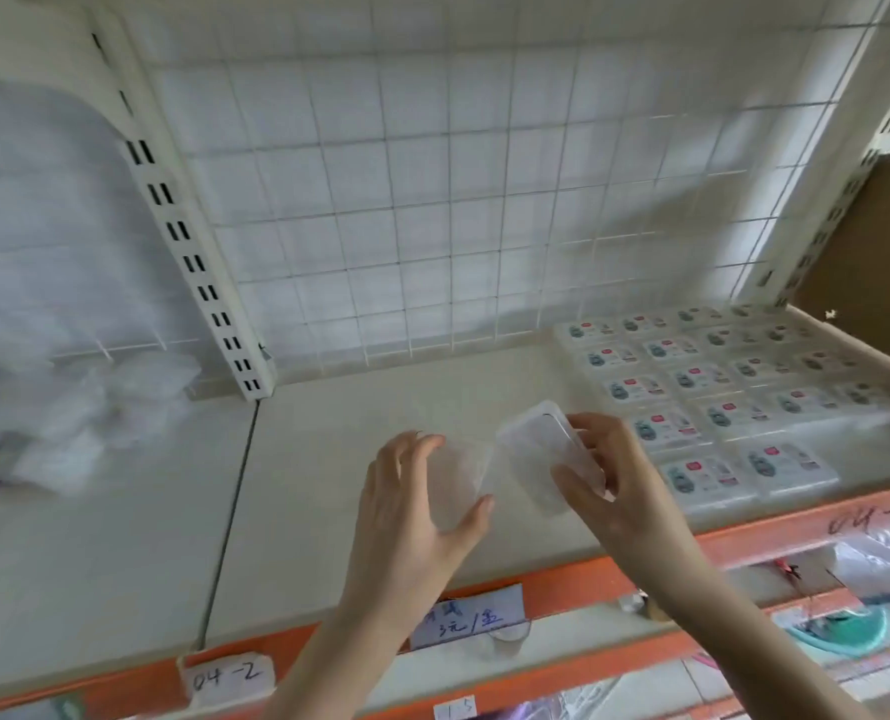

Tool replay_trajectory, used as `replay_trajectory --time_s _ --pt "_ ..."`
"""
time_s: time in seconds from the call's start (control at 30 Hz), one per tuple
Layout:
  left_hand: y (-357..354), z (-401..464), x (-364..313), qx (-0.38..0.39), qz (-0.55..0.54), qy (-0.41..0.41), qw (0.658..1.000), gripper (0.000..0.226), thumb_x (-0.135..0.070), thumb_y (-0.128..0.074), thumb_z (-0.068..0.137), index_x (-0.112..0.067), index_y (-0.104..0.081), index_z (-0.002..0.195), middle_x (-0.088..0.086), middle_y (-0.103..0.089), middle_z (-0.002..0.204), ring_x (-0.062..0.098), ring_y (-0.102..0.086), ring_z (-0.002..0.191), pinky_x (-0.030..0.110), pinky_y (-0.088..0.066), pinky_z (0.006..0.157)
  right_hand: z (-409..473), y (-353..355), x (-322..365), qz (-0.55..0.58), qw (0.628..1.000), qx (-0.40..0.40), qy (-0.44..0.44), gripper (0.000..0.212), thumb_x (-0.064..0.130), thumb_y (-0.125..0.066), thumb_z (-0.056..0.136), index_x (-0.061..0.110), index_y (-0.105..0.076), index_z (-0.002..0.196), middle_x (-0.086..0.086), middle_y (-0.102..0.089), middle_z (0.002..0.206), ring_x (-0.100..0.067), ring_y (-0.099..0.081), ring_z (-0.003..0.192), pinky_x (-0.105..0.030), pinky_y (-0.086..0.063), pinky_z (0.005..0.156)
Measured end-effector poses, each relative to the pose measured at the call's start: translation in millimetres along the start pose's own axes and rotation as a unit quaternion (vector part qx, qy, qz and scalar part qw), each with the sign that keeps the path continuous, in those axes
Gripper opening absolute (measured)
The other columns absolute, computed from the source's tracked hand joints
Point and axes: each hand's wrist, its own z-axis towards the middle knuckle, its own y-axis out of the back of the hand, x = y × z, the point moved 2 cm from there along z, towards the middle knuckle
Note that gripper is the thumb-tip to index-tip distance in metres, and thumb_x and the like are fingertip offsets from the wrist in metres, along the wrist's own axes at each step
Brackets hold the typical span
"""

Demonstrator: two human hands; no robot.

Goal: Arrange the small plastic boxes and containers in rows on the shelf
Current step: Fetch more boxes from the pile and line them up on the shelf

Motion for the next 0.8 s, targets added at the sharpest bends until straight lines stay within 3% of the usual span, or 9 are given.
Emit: replay_trajectory --time_s 0.13,0.23,0.53,0.7,0.8 --pt "-41.5 11.7 -36.4 0.023 -0.03 -0.032 0.999 0.053 -0.055 -0.052 0.076 -0.028 -0.039 0.12 0.003 -0.05 0.125 0.02 -0.047 0.12 0.042 -0.045 0.097 -1.8 50.0 -18.2 -0.03 0.999 -0.033 -0.007 0.041 0.015 -0.064 0.086 0.041 -0.044 0.112 0.014 -0.059 0.105 -0.002 -0.058 0.09 -0.018 -0.048 0.075" --pt "-67.7 18.1 -56.3 0.03 -0.046 -0.046 0.997 0.053 -0.055 -0.053 0.077 -0.027 -0.04 0.121 0.004 -0.049 0.127 0.019 -0.045 0.121 0.042 -0.044 0.098 4.0 80.0 -28.8 -0.071 0.996 -0.049 -0.005 0.042 0.022 -0.065 0.086 0.046 -0.041 0.111 0.018 -0.057 0.105 0.002 -0.056 0.091 -0.012 -0.045 0.074" --pt "-114.4 28.4 -94.8 0.057 -0.029 -0.077 0.995 0.059 -0.06 -0.055 0.072 -0.027 -0.044 0.121 0.002 -0.048 0.13 0.016 -0.038 0.124 0.034 -0.039 0.101 19.4 124.3 -72.7 -0.142 0.988 -0.054 -0.021 0.04 0.025 -0.061 0.09 0.024 -0.049 0.127 0.011 -0.055 0.12 -0.001 -0.051 0.111 -0.018 -0.042 0.092" --pt "-125.5 31.3 -116.8 0.033 -0.032 -0.094 0.995 0.058 -0.059 -0.057 0.071 -0.029 -0.045 0.119 0.001 -0.044 0.135 0.015 -0.036 0.124 0.032 -0.036 0.1 20.5 141.5 -89.5 -0.228 0.967 -0.096 0.053 0.033 0.015 -0.063 0.088 0.017 -0.057 0.12 0.005 -0.058 0.116 -0.014 -0.051 0.113 -0.033 -0.043 0.094" --pt "-132.8 36.0 -132.5 0.02 -0.041 -0.102 0.994 0.057 -0.058 -0.059 0.071 -0.03 -0.046 0.118 -0.001 -0.043 0.135 0.013 -0.036 0.125 0.029 -0.035 0.103 19.8 150.2 -92.7 -0.236 0.964 -0.095 0.082 0.032 0.012 -0.063 0.088 0.018 -0.058 0.118 0.006 -0.056 0.116 -0.013 -0.05 0.112 -0.033 -0.045 0.093"
